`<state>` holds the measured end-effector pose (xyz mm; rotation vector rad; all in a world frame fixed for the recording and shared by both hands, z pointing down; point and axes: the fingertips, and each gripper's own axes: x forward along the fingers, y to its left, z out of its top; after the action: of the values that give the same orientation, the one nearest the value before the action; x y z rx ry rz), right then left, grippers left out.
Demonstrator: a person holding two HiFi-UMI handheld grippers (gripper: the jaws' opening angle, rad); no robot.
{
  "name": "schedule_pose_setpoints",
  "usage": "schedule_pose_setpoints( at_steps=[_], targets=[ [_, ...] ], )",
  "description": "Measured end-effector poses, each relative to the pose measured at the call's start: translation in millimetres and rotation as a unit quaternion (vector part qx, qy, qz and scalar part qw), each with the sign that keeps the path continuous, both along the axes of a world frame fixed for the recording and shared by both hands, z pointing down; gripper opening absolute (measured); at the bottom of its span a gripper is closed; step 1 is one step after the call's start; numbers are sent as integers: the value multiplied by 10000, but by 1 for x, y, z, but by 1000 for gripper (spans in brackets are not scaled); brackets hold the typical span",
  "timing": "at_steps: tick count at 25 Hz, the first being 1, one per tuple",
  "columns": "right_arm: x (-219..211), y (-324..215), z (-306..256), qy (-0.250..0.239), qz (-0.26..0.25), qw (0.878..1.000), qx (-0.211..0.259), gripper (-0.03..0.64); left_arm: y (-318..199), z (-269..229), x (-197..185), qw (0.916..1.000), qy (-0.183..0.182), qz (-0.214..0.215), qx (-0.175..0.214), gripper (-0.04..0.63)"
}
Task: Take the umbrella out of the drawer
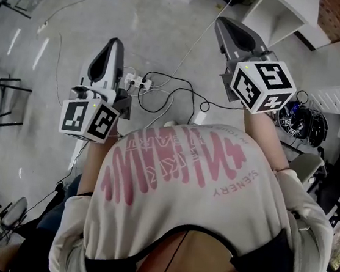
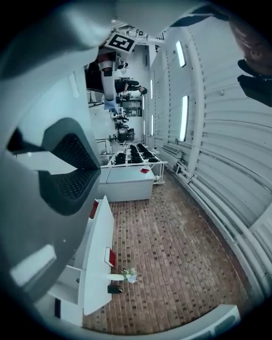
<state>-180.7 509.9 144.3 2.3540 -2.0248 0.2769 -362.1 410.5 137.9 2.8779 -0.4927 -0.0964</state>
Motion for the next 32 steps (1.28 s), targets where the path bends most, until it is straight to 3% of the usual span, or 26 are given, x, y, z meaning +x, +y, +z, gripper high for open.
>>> schedule_pose_setpoints(
  at_steps=[9,14,20,25,32],
  targets=[
    [0,-11,17,-384,179,9991,56,11,-18,13,-6,9999,-58,111,-18,0],
    [-1,-11,38,-506,260,9983,-147,11,-28,28,-5,9996,-131,170,-197,0],
    [23,-17,52,-592,305,9976,-202,11,-37,42,8,9994,-194,103,-254,0],
    [69,-47,61,-378,205,9988,-224,11,-64,50,43,9996,-185,-74,-200,0],
    [160,-106,63,-452,27,9984,-334,11,-120,48,125,9990,-186,-292,-296,0]
  ],
)
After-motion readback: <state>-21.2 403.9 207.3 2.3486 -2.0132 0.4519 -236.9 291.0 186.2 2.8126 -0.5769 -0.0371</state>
